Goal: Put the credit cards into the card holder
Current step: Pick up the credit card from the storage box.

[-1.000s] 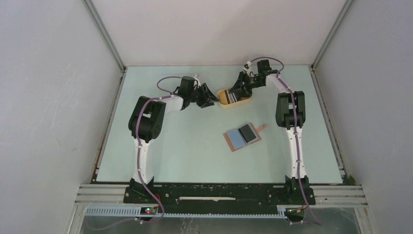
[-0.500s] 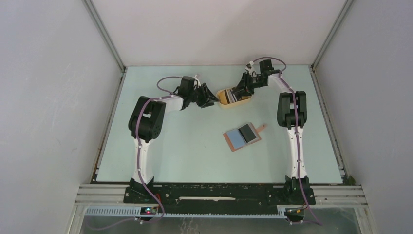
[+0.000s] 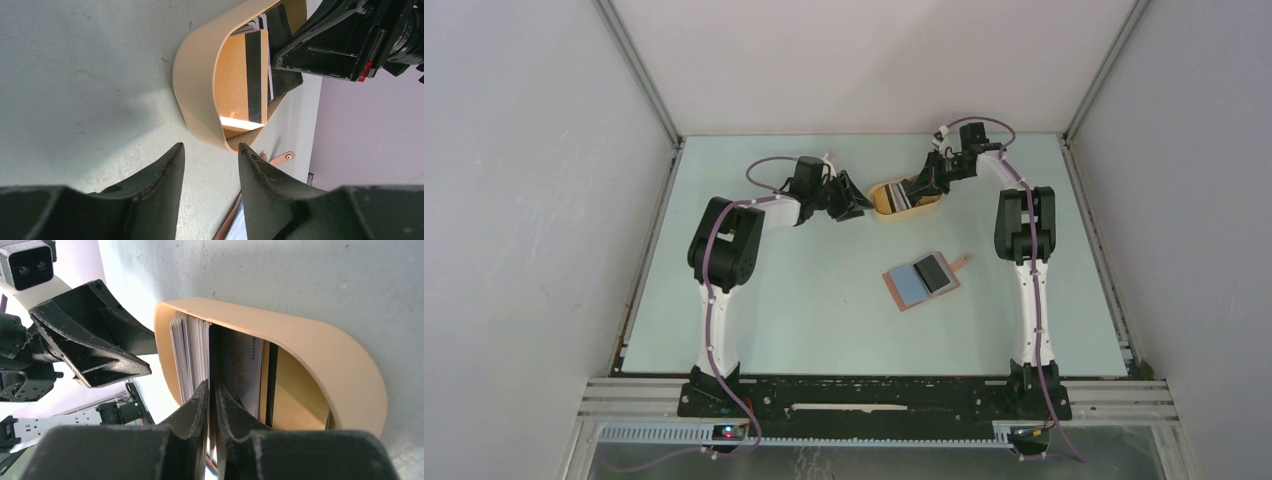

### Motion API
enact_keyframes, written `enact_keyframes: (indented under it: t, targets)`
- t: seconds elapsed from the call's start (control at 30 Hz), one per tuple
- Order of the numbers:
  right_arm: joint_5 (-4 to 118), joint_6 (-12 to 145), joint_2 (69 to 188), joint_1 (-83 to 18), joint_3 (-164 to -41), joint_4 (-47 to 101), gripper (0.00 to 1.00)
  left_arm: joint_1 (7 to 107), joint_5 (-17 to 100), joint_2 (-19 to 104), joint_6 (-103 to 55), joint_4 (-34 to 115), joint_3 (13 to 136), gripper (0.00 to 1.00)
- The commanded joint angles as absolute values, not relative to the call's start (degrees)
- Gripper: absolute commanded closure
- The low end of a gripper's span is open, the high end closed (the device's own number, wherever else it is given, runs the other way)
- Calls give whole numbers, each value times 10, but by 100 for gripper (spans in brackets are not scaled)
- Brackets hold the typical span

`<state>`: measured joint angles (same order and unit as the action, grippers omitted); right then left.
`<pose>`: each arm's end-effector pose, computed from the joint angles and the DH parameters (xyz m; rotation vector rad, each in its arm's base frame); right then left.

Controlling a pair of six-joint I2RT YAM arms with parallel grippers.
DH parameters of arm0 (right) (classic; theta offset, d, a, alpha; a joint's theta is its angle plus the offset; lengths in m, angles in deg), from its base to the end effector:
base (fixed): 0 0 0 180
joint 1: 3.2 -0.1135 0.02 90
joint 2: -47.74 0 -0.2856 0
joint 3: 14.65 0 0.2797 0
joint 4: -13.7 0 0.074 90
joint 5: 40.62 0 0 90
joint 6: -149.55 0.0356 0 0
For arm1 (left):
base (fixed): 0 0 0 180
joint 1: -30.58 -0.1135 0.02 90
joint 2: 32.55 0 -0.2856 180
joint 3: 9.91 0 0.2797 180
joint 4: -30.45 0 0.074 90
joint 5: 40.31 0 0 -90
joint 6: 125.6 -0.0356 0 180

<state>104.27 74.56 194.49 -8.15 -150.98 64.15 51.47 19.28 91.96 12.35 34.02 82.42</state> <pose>0.5752 0.0791 0.1370 -0.1158 2.4979 1.3791 0.4640 -0.1964 0.1387 -0.2328 2.3730 -1.2133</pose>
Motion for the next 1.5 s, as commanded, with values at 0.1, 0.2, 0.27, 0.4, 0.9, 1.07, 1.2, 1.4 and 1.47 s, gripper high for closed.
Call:
enact_keyframes:
  t: [0.1, 0.2, 0.27, 0.4, 0.9, 1.07, 1.2, 1.4, 1.47]
  targets:
    - [1031, 725, 1901, -73, -1525, 650, 91, 514, 179, 901, 113, 321, 829, 51]
    - [1017, 710, 1897, -69, -1534, 662, 92, 513, 176, 896, 118, 311, 826, 51]
    - [1006, 698, 1895, -65, -1541, 670, 92, 512, 175, 892, 117, 308, 824, 51]
    - [995, 683, 1889, -57, -1546, 679, 96, 508, 177, 878, 117, 297, 814, 48]
    - [1049, 579, 1777, -36, -1474, 711, 100, 502, 213, 732, 75, 262, 716, 37]
    - [1120, 532, 1690, -36, -1362, 708, 100, 508, 203, 655, 106, 190, 649, 35]
    - [1166, 519, 1594, -36, -1252, 675, 100, 530, 176, 612, 178, 77, 584, 34]
    - [1228, 553, 1463, -36, -1094, 588, 100, 591, 168, 569, 274, -62, 506, 32]
    - [1240, 577, 1425, -36, -1049, 544, 100, 618, 177, 559, 288, -99, 484, 31]
